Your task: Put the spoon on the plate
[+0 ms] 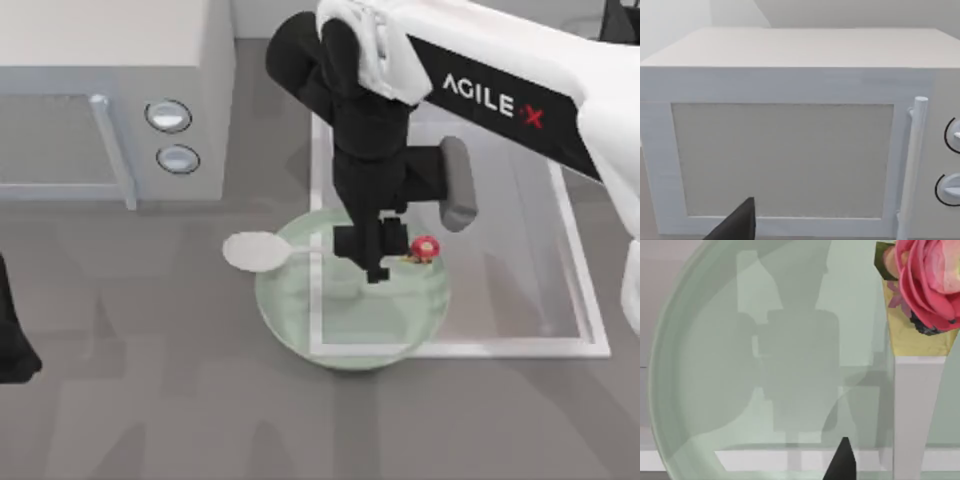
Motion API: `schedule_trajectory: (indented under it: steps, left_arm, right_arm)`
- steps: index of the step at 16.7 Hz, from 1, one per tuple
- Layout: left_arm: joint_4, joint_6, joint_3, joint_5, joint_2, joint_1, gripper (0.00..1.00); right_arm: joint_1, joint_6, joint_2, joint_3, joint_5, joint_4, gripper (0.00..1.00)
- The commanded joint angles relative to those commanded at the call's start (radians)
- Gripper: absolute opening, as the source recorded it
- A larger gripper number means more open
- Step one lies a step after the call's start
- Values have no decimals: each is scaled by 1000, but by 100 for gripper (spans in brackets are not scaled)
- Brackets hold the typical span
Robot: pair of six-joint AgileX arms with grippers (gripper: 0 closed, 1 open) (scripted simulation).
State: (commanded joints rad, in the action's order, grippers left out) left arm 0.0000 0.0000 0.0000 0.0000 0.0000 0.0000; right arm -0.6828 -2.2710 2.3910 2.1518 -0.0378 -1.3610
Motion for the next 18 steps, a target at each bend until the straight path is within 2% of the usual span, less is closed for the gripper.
schedule_trajectory:
  steps: [8, 18]
  left_arm:
    - [0, 0, 0, 0, 0, 0, 100]
    - [0, 0, 0, 0, 0, 0, 100]
  right_arm:
    - [9, 0, -1, 6, 8, 16, 0]
    - [19, 18, -10, 56, 82, 204, 0]
